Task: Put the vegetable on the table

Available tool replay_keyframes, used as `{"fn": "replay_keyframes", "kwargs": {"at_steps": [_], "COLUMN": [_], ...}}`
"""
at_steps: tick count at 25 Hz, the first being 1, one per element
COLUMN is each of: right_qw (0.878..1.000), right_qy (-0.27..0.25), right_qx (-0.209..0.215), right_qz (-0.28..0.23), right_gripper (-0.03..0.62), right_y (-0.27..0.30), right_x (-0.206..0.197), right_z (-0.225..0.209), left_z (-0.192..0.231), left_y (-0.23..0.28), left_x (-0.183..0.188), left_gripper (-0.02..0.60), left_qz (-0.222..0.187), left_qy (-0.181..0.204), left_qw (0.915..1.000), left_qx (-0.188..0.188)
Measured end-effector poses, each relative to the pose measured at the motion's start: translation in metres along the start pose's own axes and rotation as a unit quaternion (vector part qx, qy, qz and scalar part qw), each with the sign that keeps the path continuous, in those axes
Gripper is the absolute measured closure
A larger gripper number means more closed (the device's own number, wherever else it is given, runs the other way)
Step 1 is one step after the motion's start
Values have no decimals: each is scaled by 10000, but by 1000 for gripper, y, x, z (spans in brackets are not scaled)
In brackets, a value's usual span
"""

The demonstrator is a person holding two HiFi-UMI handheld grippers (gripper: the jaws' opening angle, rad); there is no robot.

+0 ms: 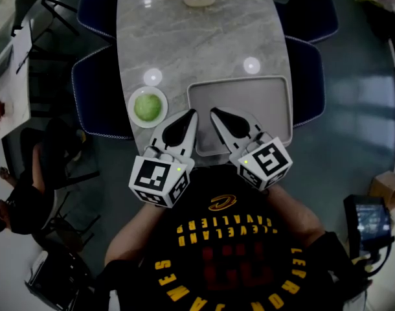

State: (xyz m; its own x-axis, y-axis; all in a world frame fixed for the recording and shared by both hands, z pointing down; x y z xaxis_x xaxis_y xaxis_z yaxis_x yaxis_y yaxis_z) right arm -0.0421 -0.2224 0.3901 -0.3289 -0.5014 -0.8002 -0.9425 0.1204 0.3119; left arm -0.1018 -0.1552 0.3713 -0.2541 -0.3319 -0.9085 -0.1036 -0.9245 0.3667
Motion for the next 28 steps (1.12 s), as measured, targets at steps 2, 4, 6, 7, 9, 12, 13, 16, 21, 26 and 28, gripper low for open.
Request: {"fn": "replay_keyframes", "kwargs": {"at_steps": [2, 4, 6, 7, 9, 12, 13, 16, 21, 26, 28], "right_qw": [9998, 9992, 9985, 9982, 9975, 9971, 9968, 9969, 9966, 9963, 9961], "right_qy": [-142, -266, -355, -367, -368, -341, -343, -368, -358, -428, -467], "right_qx": [72, 151, 207, 235, 281, 305, 339, 359, 409, 430, 428], "right_qz": [-115, -254, -364, -414, -538, -610, -635, -595, -615, -614, -617], "right_gripper": [589, 589, 589, 589, 589, 589, 589, 589, 589, 589, 589], "right_y": [-6, -12, -19, -23, -29, -35, -37, -42, -54, -61, -64], "right_x": [11, 22, 32, 35, 42, 46, 47, 48, 54, 57, 60], "right_z": [3, 6, 6, 6, 5, 0, -1, -6, -14, -19, -21], "left_z": [-6, -10, -15, -18, -25, -36, -39, -46, -59, -63, -65], "left_y": [0, 1, 1, 2, 4, 11, 13, 17, 22, 25, 26], "left_x": [10, 22, 32, 36, 40, 38, 37, 37, 41, 40, 44], "left_gripper": [581, 581, 581, 581, 581, 581, 581, 581, 581, 581, 581], "left_qz": [-104, -223, -330, -365, -385, -380, -375, -330, -223, -246, -231], "left_qy": [37, 77, 88, 96, 105, 122, 145, 221, 230, 316, 329], "left_qw": [9999, 9997, 9994, 9993, 9992, 9992, 9992, 9992, 9993, 9989, 9988], "left_qx": [10, 41, 66, 79, 101, 84, 73, 90, 166, 242, 268]}}
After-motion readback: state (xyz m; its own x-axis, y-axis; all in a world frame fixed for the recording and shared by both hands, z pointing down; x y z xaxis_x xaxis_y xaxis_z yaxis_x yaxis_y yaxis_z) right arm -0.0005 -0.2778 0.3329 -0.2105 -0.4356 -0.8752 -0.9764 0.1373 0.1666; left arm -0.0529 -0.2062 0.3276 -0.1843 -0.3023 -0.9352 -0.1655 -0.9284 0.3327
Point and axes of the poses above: the fingertips, and each gripper's own axes: y forward along the fingers, z to its left, x out of its top, the point moved 4 cm from there along -y, backward along the fingers, and after that the axes turned 12 degrees about y, right-handed, at the moved point
